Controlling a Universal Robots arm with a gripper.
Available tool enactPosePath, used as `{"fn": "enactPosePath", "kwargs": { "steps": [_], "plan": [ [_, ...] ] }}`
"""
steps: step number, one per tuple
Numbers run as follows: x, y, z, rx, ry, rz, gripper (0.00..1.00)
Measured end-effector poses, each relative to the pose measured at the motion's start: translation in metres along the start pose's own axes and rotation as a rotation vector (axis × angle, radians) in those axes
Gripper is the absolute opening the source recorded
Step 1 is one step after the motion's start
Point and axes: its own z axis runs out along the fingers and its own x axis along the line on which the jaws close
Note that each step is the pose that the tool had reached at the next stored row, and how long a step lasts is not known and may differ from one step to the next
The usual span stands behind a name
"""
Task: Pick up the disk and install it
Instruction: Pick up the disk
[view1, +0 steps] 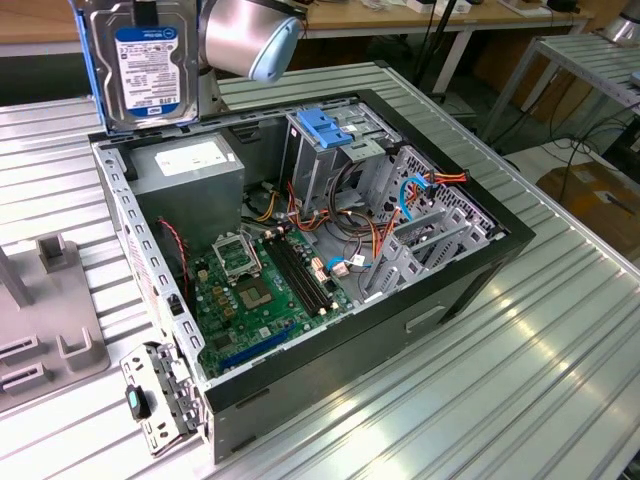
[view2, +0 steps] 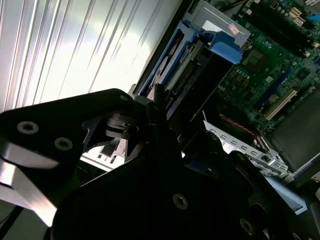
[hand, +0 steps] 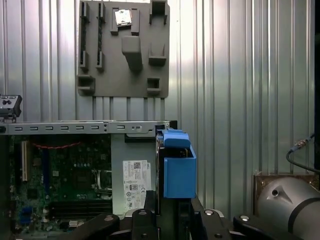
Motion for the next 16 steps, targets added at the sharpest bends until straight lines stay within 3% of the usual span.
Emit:
{"fn": "enactPosePath", "kwargs": {
  "steps": [2,3,9,13,15,16],
  "plan": [
    [-0.0001,-0.0101,0.0000,0.0000,0.0000,0.000,0.35],
    [-0.0003,-0.0214,-0.0001,0.0000,0.0000,0.000,0.35],
    [-0.0007,-0.0473,-0.0001,0.0000,-0.0001,0.000,0.35],
    [-0.0011,-0.0712,-0.0002,0.0000,-0.0001,0.000,0.35],
    [-0.0012,-0.0804,-0.0002,0.0000,-0.0001,0.000,0.35],
    [-0.0014,-0.0894,-0.0002,0.0000,0.0000,0.000,0.35]
  ]
}}
